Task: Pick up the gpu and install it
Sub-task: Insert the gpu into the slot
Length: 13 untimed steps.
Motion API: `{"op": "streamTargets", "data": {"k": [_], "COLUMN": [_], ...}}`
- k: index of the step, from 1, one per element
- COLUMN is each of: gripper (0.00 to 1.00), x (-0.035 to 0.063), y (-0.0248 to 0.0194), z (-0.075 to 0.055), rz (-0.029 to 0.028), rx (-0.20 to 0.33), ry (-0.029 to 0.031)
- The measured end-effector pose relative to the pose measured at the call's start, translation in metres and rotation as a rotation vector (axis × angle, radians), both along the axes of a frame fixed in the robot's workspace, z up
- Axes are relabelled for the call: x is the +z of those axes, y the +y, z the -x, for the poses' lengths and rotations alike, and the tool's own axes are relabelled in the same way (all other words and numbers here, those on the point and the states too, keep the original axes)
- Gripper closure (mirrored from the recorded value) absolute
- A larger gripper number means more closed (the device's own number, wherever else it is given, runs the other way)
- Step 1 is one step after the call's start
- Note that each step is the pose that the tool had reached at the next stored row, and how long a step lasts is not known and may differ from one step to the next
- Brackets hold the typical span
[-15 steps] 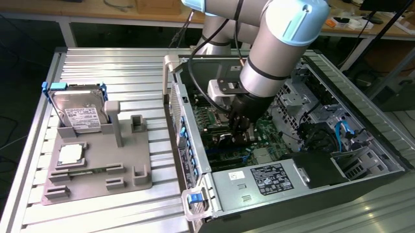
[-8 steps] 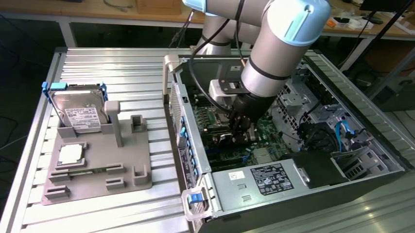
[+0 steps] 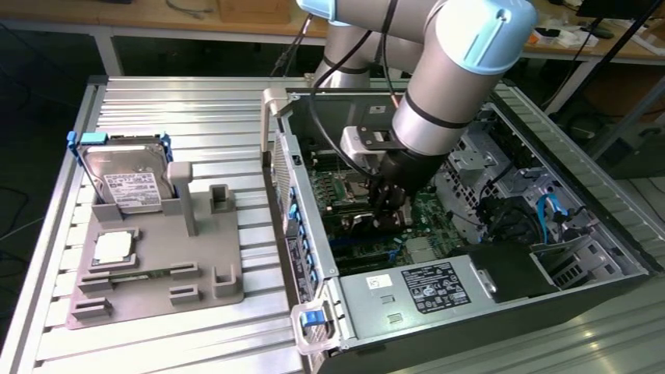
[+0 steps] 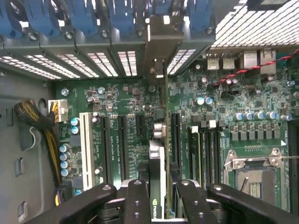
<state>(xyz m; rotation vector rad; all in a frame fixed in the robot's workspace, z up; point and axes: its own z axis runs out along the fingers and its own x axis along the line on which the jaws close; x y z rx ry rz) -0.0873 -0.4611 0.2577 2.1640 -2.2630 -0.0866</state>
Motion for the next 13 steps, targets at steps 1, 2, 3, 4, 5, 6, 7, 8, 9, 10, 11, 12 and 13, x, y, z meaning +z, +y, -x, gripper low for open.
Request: {"op": "streamTargets", "data": {"k": [1,2,3,4,5,6,7,8,9,10,11,12,13], "gripper": [0.73,0.73,0.73,0.73,0.73,0.73,0.73,0.73,0.73,0.73,0.73,0.73,0.73], "x": [-0.0002,-0.0002,0.0,0.0001,0.0002,0.0001,0.0001,0.0,0.0001,0.0002,0.0006,0.0011,0.0018], "y": [0.0,0.0001,0.0001,0.0,0.0,0.0,0.0001,0.0001,0.0,0.0,0.0,0.0002,0.0002], "z": [-0.0006,-0.0008,-0.0008,-0.0008,-0.0008,-0.0008,-0.0007,-0.0006,-0.0005,-0.0004,-0.0003,-0.0003,-0.0002], "rz": [-0.0014,-0.0023,-0.003,-0.004,-0.0051,-0.0061,-0.0067,-0.0069,-0.0069,-0.007,-0.0069,-0.0067,-0.0067], "rx": [0.0,0.0,0.0,0.0,0.0,0.0,0.0,0.0,0.0,0.0,0.0,0.0,0.0], "ry": [0.0001,0.0001,0.0002,0.0004,0.0005,0.0004,0.0003,0.0003,0.0002,0.0002,0.0003,0.0004,0.0003]}}
